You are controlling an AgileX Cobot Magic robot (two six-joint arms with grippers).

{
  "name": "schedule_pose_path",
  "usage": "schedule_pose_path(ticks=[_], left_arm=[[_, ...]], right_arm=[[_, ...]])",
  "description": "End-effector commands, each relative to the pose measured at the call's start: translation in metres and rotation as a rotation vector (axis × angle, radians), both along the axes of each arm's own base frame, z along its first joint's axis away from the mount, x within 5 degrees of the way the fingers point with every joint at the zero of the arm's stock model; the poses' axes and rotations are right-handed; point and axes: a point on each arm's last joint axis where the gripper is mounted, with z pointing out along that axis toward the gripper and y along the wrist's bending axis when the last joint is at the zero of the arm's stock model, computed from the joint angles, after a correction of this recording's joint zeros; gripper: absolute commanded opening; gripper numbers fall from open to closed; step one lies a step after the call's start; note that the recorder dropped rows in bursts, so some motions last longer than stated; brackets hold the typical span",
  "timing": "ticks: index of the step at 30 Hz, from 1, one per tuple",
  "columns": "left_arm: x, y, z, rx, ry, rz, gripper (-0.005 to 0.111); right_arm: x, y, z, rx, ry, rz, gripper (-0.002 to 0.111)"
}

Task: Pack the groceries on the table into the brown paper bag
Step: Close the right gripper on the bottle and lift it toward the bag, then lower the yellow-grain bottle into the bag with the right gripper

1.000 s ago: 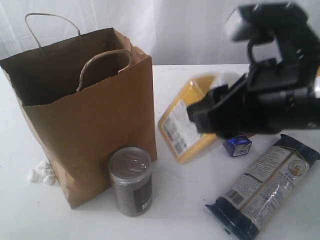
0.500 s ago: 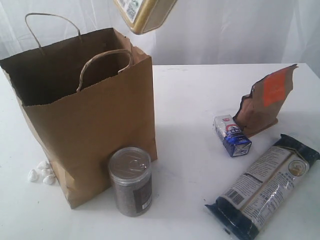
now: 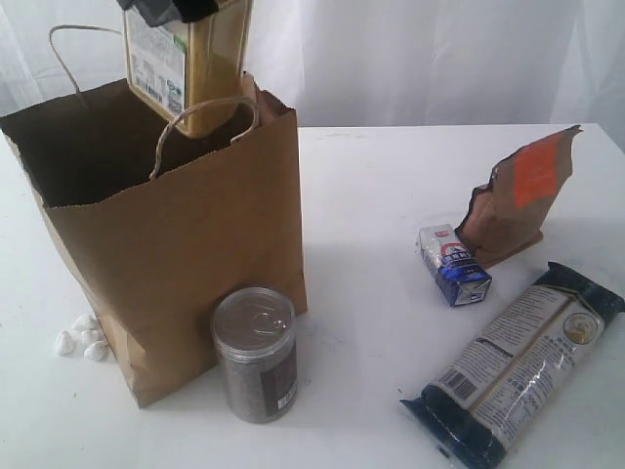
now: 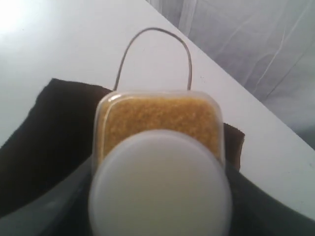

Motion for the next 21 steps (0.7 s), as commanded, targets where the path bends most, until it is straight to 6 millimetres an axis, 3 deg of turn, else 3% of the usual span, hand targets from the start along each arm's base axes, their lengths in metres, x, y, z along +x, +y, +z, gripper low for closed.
schedule_pose_path(ticks=[1, 8, 21], left_arm=[[0.0, 0.0, -0.001, -0.006, 0.002, -0.004, 0.0], [0.0, 0.0, -0.001, -0.006, 0.002, -0.004, 0.0], [0.0, 0.0, -0.001, -0.006, 0.002, -0.004, 0.0]], right_arm=[[0.014, 0.007, -0.006, -0.043, -0.05, -0.009, 0.0], [0.032, 0.021, -0.046, -0.168, 0.026, -0.01, 0.0], [0.049, 0.034, -0.085, -0.203, 0.14, -0.067, 0.0]])
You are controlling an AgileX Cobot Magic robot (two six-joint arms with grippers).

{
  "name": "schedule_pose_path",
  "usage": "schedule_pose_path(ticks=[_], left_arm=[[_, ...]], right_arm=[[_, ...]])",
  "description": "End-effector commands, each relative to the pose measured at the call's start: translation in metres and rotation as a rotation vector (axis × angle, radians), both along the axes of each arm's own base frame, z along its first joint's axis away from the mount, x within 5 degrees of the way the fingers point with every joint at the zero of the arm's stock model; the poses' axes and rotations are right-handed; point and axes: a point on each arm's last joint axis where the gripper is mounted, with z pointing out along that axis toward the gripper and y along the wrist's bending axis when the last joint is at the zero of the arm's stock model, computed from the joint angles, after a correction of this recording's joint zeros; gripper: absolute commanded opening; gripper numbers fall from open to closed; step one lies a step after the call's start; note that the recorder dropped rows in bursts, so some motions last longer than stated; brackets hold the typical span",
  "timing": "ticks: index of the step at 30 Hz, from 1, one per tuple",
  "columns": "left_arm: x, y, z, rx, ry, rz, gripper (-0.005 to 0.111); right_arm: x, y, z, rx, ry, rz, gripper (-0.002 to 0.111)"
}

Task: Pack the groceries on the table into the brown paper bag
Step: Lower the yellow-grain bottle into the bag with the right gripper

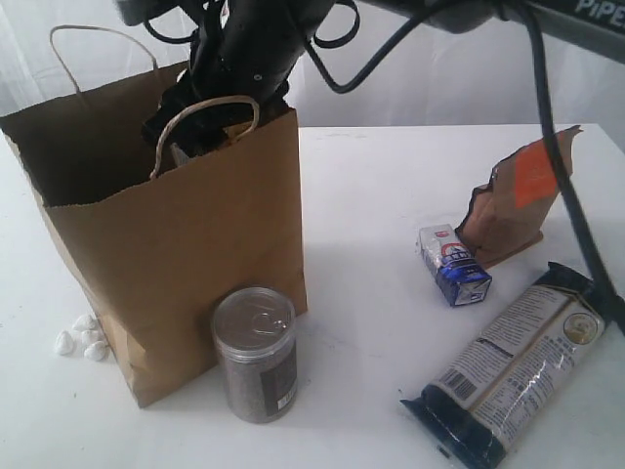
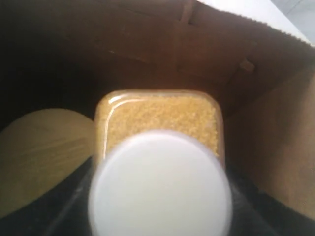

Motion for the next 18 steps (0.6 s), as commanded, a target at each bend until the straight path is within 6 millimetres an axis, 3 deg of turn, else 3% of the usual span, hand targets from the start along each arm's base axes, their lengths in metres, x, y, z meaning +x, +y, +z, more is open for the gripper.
schedule_pose_path(ticks=[1, 10, 14, 18], left_arm=[[0.0, 0.0, -0.001, -0.006, 0.002, -0.004, 0.0], [0.0, 0.0, -0.001, -0.006, 0.002, -0.004, 0.0], [0.0, 0.0, -0.001, -0.006, 0.002, -0.004, 0.0], [0.0, 0.0, -0.001, -0.006, 0.002, -0.004, 0.0]], right_arm=[[0.005, 0.001, 0.002, 0.023, -0.026, -0.024, 0.0], [0.009, -0.002, -0.005, -0.015, -0.001, -0.087, 0.0], [0.007, 0.0, -0.021, -0.066, 0.091, -0.088, 0.0], [0.006, 0.0, -0.029, -0.095, 0.143, -0.088, 0.011]])
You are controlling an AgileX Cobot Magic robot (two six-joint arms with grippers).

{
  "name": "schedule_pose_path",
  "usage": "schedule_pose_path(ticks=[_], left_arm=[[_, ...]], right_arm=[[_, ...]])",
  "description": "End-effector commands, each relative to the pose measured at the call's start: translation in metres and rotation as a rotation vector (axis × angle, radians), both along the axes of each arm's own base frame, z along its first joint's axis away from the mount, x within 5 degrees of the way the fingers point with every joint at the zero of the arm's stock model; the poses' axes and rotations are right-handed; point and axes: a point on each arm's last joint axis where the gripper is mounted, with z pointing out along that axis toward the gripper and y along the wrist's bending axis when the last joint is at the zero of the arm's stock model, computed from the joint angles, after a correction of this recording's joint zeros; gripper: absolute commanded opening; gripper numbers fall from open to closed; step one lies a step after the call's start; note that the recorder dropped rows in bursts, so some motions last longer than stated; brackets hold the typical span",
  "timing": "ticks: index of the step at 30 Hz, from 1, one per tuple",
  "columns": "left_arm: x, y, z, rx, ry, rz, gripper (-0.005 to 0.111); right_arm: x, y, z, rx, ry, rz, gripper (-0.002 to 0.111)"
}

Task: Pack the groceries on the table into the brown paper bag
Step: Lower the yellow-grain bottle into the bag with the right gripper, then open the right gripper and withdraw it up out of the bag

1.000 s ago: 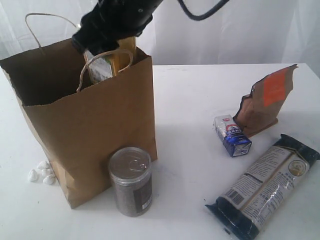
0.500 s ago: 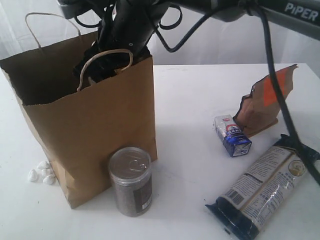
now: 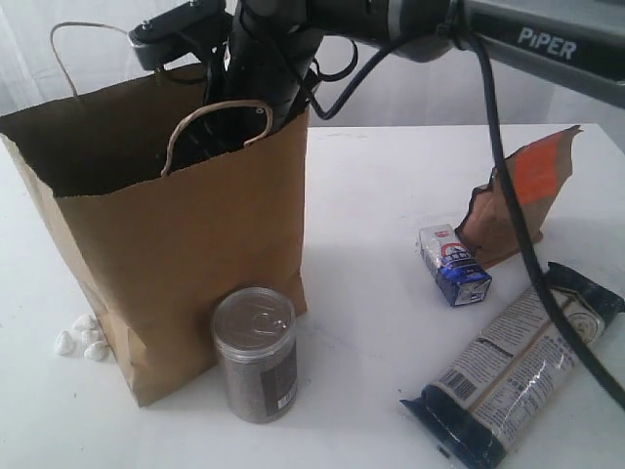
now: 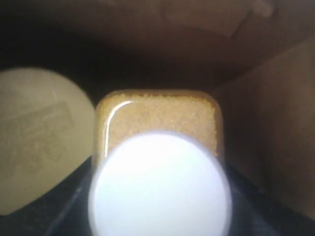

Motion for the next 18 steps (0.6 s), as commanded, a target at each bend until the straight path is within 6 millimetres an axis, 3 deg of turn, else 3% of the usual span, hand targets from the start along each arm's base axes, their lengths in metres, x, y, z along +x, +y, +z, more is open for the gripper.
schedule_pose_path(ticks=[1, 3, 4, 6, 14, 16, 18], left_arm=[[0.0, 0.0, -0.001, -0.006, 0.002, -0.004, 0.0], [0.0, 0.0, -0.001, -0.006, 0.002, -0.004, 0.0], [0.0, 0.0, -0.001, -0.006, 0.002, -0.004, 0.0], [0.0, 0.0, -0.001, -0.006, 0.002, -0.004, 0.0], [0.0, 0.0, -0.001, -0.005, 0.001, -0.004, 0.0], [0.0, 0.0, -0.001, -0.005, 0.001, -0.004, 0.0], [0.0, 0.0, -0.001, -0.004, 0.001, -0.004, 0.0]], right_arm=[[-0.001, -0.001, 0.002, 0.005, 0.022, -0.01, 0.016], [0.0, -0.001, 0.004, 0.017, 0.009, -0.01, 0.031], [0.0, 0.0, 0.005, 0.028, 0.001, -0.01, 0.048], [0.001, 0.0, 0.008, 0.042, -0.014, -0.009, 0.062], [-0.002, 0.0, 0.026, 0.124, -0.073, -0.008, 0.062], [-0.003, -0.002, 0.039, 0.166, -0.117, -0.007, 0.062], [-0.01, -0.008, 0.078, 0.303, -0.261, -0.004, 0.062]])
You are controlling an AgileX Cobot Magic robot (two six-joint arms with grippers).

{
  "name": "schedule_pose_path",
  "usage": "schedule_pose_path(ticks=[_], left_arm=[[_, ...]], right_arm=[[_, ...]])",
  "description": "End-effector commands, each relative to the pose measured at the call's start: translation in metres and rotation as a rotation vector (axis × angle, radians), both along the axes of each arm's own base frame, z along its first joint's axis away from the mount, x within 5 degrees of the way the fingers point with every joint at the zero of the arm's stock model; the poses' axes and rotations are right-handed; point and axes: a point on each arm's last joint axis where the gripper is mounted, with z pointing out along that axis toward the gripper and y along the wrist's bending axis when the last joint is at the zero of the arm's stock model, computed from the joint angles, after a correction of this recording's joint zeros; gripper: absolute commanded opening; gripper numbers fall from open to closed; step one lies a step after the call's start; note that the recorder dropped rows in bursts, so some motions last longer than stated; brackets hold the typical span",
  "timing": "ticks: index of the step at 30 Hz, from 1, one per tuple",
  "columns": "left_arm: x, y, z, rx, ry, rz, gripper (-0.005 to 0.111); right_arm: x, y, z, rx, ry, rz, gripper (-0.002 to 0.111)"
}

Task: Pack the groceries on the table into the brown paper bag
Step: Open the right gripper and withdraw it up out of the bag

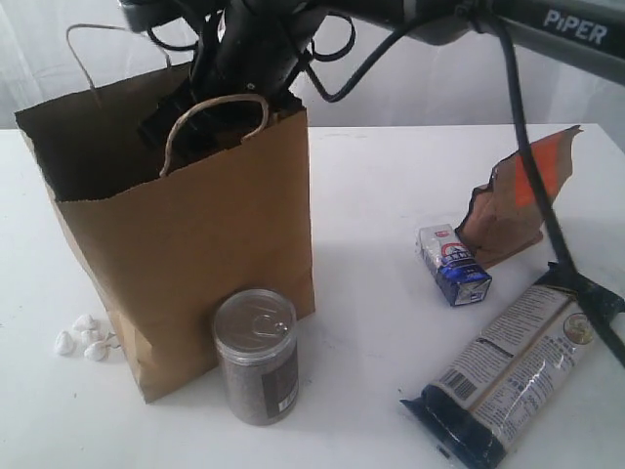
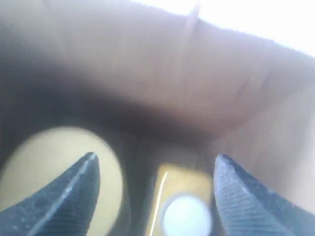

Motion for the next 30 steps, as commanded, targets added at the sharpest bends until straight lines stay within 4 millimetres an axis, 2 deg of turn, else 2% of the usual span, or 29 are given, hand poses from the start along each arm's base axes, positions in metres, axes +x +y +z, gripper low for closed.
schedule_pose_path(ticks=[1, 2, 5, 14, 16, 21, 30], left_arm=[[0.0, 0.0, -0.001, -0.004, 0.001, -0.004, 0.0], [0.0, 0.0, -0.001, -0.004, 0.001, -0.004, 0.0], [0.0, 0.0, -0.001, -0.004, 0.001, -0.004, 0.0], [0.0, 0.0, -0.001, -0.004, 0.001, -0.004, 0.0], [0.0, 0.0, -0.001, -0.004, 0.001, -0.004, 0.0], [0.0, 0.0, -0.001, -0.004, 0.001, -0.004, 0.0], [0.0, 0.0, -0.001, -0.004, 0.001, -0.004, 0.0]], right_arm=[[-0.013, -0.014, 0.063, 0.207, -0.203, -0.006, 0.062], [-0.021, -0.02, 0.085, 0.28, -0.257, -0.005, 0.062], [-0.036, -0.032, 0.114, 0.366, -0.311, -0.001, 0.062], [-0.086, -0.08, 0.182, 0.476, -0.454, 0.018, 0.062], [-0.098, -0.09, 0.193, 0.48, -0.476, 0.026, 0.062], [-0.128, -0.119, 0.214, 0.497, -0.521, 0.038, 0.051], [-0.17, -0.157, 0.221, 0.416, -0.438, 0.05, 0.051]])
